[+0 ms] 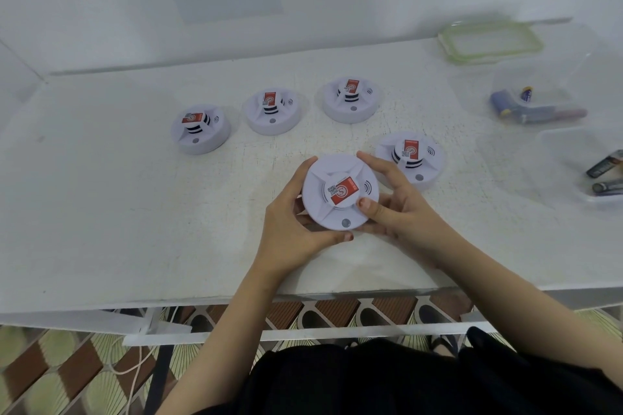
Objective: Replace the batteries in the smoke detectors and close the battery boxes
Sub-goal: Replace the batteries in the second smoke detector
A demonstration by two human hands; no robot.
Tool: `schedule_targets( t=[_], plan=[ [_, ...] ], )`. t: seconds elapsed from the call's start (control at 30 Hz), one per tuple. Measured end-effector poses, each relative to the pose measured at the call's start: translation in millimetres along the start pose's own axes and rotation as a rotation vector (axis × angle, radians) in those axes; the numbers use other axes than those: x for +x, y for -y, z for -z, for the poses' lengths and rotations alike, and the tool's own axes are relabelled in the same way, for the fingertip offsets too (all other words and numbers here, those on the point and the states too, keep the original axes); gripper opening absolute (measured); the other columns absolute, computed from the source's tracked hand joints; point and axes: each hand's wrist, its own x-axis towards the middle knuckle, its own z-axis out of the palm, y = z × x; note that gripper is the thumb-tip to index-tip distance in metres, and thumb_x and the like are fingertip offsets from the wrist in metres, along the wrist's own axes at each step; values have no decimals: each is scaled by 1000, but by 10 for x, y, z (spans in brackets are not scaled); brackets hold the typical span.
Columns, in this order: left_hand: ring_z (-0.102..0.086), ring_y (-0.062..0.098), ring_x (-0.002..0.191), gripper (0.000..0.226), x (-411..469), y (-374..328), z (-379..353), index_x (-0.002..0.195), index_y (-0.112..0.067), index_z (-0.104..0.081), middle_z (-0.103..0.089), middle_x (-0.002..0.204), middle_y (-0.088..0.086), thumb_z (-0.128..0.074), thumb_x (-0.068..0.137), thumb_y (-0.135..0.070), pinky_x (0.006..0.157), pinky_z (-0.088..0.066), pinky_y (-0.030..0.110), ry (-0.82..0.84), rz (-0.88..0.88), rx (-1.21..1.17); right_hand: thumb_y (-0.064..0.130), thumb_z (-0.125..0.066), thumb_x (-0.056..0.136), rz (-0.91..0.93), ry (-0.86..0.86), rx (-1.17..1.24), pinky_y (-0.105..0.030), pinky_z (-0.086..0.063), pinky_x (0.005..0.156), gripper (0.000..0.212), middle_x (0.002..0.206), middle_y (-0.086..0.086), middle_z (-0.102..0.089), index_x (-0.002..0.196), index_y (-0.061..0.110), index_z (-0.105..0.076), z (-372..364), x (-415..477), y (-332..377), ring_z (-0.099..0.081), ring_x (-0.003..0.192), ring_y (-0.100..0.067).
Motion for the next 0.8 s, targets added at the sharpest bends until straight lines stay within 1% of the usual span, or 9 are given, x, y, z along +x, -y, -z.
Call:
schedule_targets(
  t=[0.03,0.17,0.27,0.37,0.47,0.53,0.6,0.7,0.8],
  plan=[
    [-56,13,124,94,1,4,-1,141,-12,-43,-59,133,-4,-91,60,-9,97,-53,38,-2,-2,6,11,-59,82,3,-1,-5,-35,-58,76,59,111,-8,-69,133,32,-40,0,0,1,-67,101,-28],
    [-56,12,124,93,1,-2,2,141,-12,-43,-59,132,-7,-91,61,-12,97,-52,35,-8,-7,18,10,-59,82,7,-2,1,-36,-58,76,60,112,-10,-68,134,31,-40,1,-4,-6,-67,101,-28],
    [-56,14,124,90,4,-22,-5,139,-14,-45,-59,131,-7,-91,62,-11,98,-52,38,-7,-9,12,11,-60,81,8,-2,4,-36,-58,78,59,112,-8,-69,133,32,-40,5,-9,-7,-66,102,-28],
    [-57,15,122,89,5,-35,-9,137,-18,-46,-60,128,-10,-91,61,-12,95,-54,38,-3,-16,14,11,-60,82,7,-3,3,-35,-58,77,60,110,-7,-70,134,31,-39,5,-10,-7,-66,102,-27],
    [-56,18,124,90,1,-20,-8,139,-15,-45,-59,130,-6,-91,61,-11,97,-53,44,0,-10,8,11,-59,82,6,-3,0,-36,-58,78,61,111,-8,-69,135,30,-39,3,-13,-6,-66,102,-28],
    [-55,19,125,91,3,-13,-9,140,-13,-44,-58,132,-2,-90,61,-16,98,-51,46,2,-13,12,12,-60,81,5,-2,-8,-36,-58,78,60,111,-9,-69,135,31,-39,2,-13,-2,-67,102,-28],
    [-55,19,125,91,6,-12,-8,139,-13,-44,-59,132,-2,-90,61,-19,98,-51,46,-2,-8,11,12,-60,81,5,-2,-15,-36,-57,79,59,111,-7,-69,134,32,-40,3,-13,4,-66,102,-27],
    [-55,18,125,92,6,-1,-5,140,-12,-43,-58,132,-1,-91,61,-17,99,-51,44,-6,-9,17,13,-60,81,5,0,-26,-37,-57,80,58,111,-5,-69,132,33,-40,6,-12,5,-66,103,-26],
    [-56,16,125,91,8,3,-12,139,-13,-44,-59,131,-4,-91,61,-15,98,-52,39,-6,-10,16,14,-61,80,6,2,-31,-42,-56,83,59,114,-7,-68,132,33,-40,19,-12,-4,-66,104,-27]
  ],
)
